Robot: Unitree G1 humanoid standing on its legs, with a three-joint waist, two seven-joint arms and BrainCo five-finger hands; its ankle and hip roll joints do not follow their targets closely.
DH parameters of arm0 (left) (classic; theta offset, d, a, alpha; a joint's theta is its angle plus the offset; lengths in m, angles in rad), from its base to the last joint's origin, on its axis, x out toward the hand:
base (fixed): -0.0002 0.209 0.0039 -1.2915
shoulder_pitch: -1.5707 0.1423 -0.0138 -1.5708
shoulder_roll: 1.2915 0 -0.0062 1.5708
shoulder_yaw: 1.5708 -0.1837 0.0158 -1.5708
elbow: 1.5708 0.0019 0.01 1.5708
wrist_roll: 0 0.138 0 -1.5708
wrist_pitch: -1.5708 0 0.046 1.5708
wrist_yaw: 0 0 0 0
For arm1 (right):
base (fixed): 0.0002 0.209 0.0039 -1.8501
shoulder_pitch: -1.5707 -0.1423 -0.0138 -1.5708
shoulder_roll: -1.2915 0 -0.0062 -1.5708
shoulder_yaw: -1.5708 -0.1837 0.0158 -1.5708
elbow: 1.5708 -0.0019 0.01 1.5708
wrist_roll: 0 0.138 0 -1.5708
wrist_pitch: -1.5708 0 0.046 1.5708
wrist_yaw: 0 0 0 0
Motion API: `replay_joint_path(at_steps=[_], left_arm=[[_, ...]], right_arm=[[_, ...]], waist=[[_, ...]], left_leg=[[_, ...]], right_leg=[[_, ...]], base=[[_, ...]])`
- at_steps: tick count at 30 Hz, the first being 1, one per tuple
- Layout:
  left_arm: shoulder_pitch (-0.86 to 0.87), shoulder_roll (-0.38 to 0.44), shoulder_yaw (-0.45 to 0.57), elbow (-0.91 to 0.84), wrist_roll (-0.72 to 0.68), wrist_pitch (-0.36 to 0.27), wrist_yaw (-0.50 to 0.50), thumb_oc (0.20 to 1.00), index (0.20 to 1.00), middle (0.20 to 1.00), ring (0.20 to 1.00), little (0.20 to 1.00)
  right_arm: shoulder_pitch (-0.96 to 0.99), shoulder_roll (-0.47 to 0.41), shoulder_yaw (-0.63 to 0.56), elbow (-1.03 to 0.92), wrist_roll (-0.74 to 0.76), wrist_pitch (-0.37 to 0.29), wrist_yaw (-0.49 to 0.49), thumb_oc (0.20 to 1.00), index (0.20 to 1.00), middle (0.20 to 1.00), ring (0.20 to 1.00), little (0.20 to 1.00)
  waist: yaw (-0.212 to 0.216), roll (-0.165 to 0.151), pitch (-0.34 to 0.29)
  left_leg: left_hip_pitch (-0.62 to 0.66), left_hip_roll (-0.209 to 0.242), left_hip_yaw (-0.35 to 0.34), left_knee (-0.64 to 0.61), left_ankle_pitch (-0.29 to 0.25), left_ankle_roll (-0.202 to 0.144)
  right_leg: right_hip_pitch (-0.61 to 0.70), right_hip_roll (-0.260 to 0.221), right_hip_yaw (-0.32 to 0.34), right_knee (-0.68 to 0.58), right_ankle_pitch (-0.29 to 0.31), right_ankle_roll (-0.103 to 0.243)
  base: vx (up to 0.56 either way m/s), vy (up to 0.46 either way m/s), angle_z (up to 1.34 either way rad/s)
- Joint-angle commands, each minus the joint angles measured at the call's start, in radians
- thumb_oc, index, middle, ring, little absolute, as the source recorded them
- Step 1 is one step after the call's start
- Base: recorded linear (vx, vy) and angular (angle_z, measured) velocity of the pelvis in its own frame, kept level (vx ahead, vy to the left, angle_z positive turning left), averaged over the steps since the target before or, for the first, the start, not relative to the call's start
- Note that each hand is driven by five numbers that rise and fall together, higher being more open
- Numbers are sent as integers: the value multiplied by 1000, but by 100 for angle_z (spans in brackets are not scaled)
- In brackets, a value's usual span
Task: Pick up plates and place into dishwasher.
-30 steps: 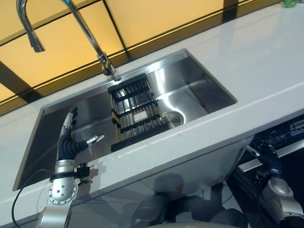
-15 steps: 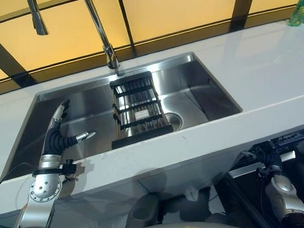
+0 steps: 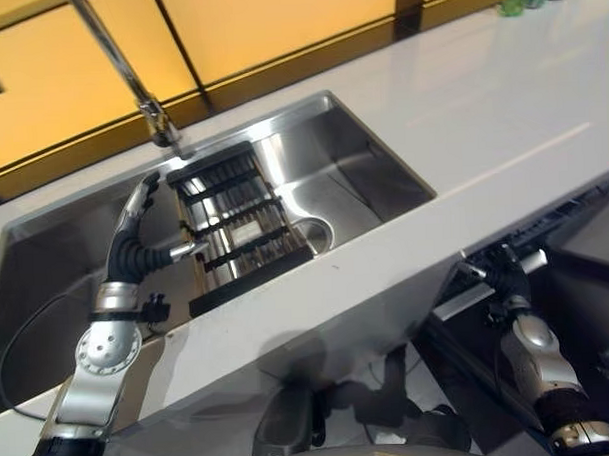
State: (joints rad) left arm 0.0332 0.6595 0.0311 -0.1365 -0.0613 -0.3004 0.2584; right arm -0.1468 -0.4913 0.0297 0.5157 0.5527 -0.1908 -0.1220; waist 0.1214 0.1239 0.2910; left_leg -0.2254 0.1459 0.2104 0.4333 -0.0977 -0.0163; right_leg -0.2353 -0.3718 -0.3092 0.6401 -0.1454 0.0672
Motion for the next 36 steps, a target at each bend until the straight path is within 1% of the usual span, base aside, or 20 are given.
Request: replay_joint_path(at_steps=[1, 3, 4, 5, 6, 7, 9, 14, 18, 19, 22, 25, 27, 29, 30, 31, 32, 33, 34, 36], left_arm=[[-23, 50, 56, -50, 2, -54, 57, 1000, 1000, 1000, 1000, 1000], [-30, 57, 65, -38, 5, -61, 86, 1000, 1000, 1000, 1000, 1000], [-38, 59, 64, -33, 8, -59, 100, 1000, 1000, 1000, 1000, 1000], [-58, 64, 55, -24, 7, -57, 112, 1000, 1000, 1000, 1000, 1000], [-78, 68, 44, -12, 3, -58, 118, 1000, 1000, 1000, 1000, 1000], [-102, 68, 28, 0, 4, -60, 126, 1000, 1000, 1000, 1000, 1000], [-140, 70, 2, 11, 18, -56, 139, 1000, 1000, 1000, 1000, 1000], [-170, 47, -10, 34, 35, -35, 150, 1000, 1000, 1000, 1000, 1000], [-158, 36, -2, 34, 38, -35, 142, 1000, 1000, 1000, 1000, 1000], [-159, 34, -1, 35, 42, -35, 145, 1000, 1000, 1000, 1000, 1000], [-162, 22, -9, 48, 39, -32, 166, 1000, 1000, 1000, 1000, 1000], [-153, -3, -24, 68, 47, -50, 190, 1000, 1000, 1000, 1000, 1000], [-139, -23, -32, 73, 53, -60, 205, 1000, 1000, 1000, 1000, 1000], [-119, -41, -35, 75, 55, -65, 216, 1000, 1000, 1000, 1000, 1000], [-113, -46, -37, 76, 55, -67, 219, 1000, 1000, 1000, 1000, 1000], [-97, -67, -37, 76, 53, -63, 219, 1000, 1000, 1000, 1000, 1000], [-94, -73, -37, 76, 56, -59, 218, 1000, 1000, 1000, 1000, 1000], [-92, -75, -38, 79, 58, -59, 219, 1000, 1000, 1000, 1000, 1000], [-93, -83, -43, 77, 61, -48, 229, 1000, 1000, 1000, 1000, 1000], [-101, -86, -53, 83, 56, -38, 248, 1000, 1000, 1000, 1000, 1000]], right_arm=[[-40, -21, -9, -56, -3, -35, -44, 1000, 1000, 1000, 1000, 1000], [-28, -20, 5, -85, -17, -51, -55, 1000, 1000, 1000, 1000, 1000], [-29, -23, 11, -92, -20, -55, -58, 1000, 1000, 1000, 1000, 1000], [-30, -29, 18, -98, -21, -65, -69, 1000, 1000, 1000, 1000, 1000], [-33, -36, 21, -101, -21, -71, -77, 1000, 1000, 1000, 1000, 1000], [-40, -47, 25, -109, -25, -71, -90, 1000, 1000, 1000, 1000, 1000], [-59, -56, 27, -121, -40, -61, -115, 1000, 1000, 1000, 1000, 1000], [-48, -38, 6, -135, -62, -49, -152, 1000, 1000, 1000, 1000, 1000], [5, -23, -34, -169, -71, -62, -217, 1000, 1000, 1000, 1000, 1000], [15, -19, -47, -182, -70, -67, -249, 1000, 1000, 1000, 1000, 1000], [39, -2, -84, -208, -92, -74, -340, 1000, 1000, 1000, 1000, 1000], [65, 11, -119, -210, -84, -62, -439, 1000, 1000, 1000, 1000, 1000], [83, 19, -136, -193, -52, -34, -445, 1000, 1000, 1000, 1000, 1000], [97, 25, -128, -175, -60, -13, -442, 1000, 1000, 1000, 1000, 1000], [103, 27, -126, -170, -60, -9, -440, 1000, 1000, 1000, 1000, 1000], [120, 36, -116, -141, -51, -15, -454, 1000, 1000, 1000, 1000, 1000], [125, 39, -114, -125, -54, -25, -481, 1000, 1000, 1000, 1000, 1000], [128, 40, -113, -114, -50, -34, -500, 1000, 1000, 1000, 1000, 1000], [134, 45, -122, -97, -49, -45, -554, 1000, 1000, 1000, 1000, 1000], [135, 49, -141, -60, -45, -77, -613, 1000, 1000, 1000, 1000, 1000]], waist=[[-6, -45, 38], [-2, -58, 44], [-3, -62, 48], [-5, -67, 54], [-10, -67, 59], [-20, -63, 68], [-39, -55, 78], [-81, -46, 79], [-114, -43, 71], [-124, -41, 71], [-155, -23, 65], [-182, -3, 63], [-195, 15, 66], [-199, 33, 68], [-203, 33, 71], [-209, 48, 73], [-211, 53, 73], [-214, 56, 72], [-226, 68, 79], [-241, 89, 88]], left_leg=[[-88, 0, 63, -22, 56, 21], [-97, 4, 104, -38, 65, 22], [-100, 7, 113, -42, 71, 17], [-111, 10, 119, -39, 76, 8], [-124, 13, 115, -36, 85, 0], [-135, 19, 107, -41, 103, -8], [-141, 42, 109, -54, 125, -20], [-126, 85, 122, -59, 136, -34], [-108, 113, 139, -65, 147, -43], [-106, 120, 143, -65, 154, -46], [-95, 135, 152, -72, 173, -58], [-94, 143, 152, -50, 181, -65], [-110, 149, 131, -5, 193, -77], [-118, 152, 109, 18, 201, -79], [-120, 149, 100, 34, 196, -82], [-123, 147, 76, 51, 192, -76], [-125, 146, 73, 59, 183, -73], [-129, 145, 74, 67, 177, -71], [-133, 147, 84, 79, 173, -69], [-138, 146, 101, 90, 163, -66]], right_leg=[[175, 50, -21, -24, -22, 18], [217, 87, -52, -94, -43, -8], [230, 93, -58, -136, -49, -16], [251, 107, -58, -198, -55, -22], [258, 119, -48, -229, -57, -24], [249, 136, -26, -232, -61, -28], [233, 158, -8, -217, -74, -33], [209, 196, 32, -188, -88, -50], [196, 221, 50, -183, -87, -62], [190, 227, 55, -179, -88, -65], [169, 245, 77, -161, -98, -72], [146, 255, 102, -139, -113, -82], [125, 259, 122, -108, -129, -97], [110, 265, 141, -84, -136, -110], [108, 261, 147, -66, -149, -112], [88, 262, 169, -31, -156, -122], [76, 261, 178, -14, -160, -125], [67, 260, 183, 0, -166, -126], [50, 257, 188, 26, -175, -131], [19, 247, 192, 68, -191, -135]], base=[[-321, -136, -64], [-325, -154, -77], [-296, -185, -97], [-253, -182, -92], [-273, -164, -82], [-251, -101, -64], [-223, -46, -48], [-145, -49, -31], [-130, -57, -26], [-148, -24, -10], [-138, 36, -20], [-141, 86, -25], [-86, 106, -28], [-16, 115, -37], [10, 159, -46], [23, 146, -42], [12, 142, -34], [14, 129, -30], [2, 164, -24], [-16, 190, -13]])
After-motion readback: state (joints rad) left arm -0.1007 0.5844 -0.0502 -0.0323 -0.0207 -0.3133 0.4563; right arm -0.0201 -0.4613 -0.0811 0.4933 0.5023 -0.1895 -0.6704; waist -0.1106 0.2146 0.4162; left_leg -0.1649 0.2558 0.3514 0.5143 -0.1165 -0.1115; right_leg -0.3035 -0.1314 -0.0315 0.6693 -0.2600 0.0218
